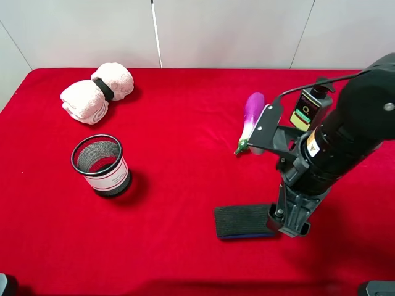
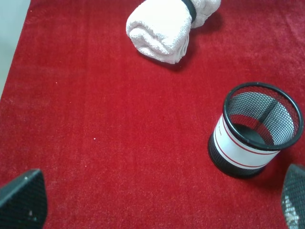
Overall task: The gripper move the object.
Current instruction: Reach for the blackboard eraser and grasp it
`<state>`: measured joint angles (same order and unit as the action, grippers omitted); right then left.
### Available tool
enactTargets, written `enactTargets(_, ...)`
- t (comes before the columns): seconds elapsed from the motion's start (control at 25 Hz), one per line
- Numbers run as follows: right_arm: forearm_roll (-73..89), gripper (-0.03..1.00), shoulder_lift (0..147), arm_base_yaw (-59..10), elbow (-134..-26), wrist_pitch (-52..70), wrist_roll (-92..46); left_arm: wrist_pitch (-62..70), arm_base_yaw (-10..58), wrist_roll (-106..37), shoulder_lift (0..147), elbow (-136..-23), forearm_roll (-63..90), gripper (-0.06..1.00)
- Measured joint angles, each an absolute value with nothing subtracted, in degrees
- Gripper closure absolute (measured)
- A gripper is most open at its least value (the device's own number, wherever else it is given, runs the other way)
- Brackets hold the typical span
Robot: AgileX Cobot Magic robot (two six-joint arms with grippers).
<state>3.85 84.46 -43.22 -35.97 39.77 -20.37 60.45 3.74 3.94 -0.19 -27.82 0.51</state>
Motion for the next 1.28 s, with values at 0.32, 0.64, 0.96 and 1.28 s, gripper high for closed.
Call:
enactTargets(0.32,3.99,0.28,85.8,-48.96,-36.08,36.83,-19.86,60.45,3.74,3.94,-0.19,-27.82,0.51,-0.04)
enactTargets(0.64,1.6,0.28,88.31,-50.58,-36.13,34.98,-17.54,60.45,3.74,3.94,-0.19,-27.82,0.51,-0.04)
enactTargets(0.96,1.42,0.28,90.84,-50.58,-36.13,33.45,-16.84,60.45,3.74,3.94,-0.19,-27.82,0.51,-0.04)
enactTargets(1.28,0.0,0.28,92.29,-50.58,-36.13,31.93,-15.86,60.45,3.74,3.94,-0.19,-27.82,0.51,-0.04)
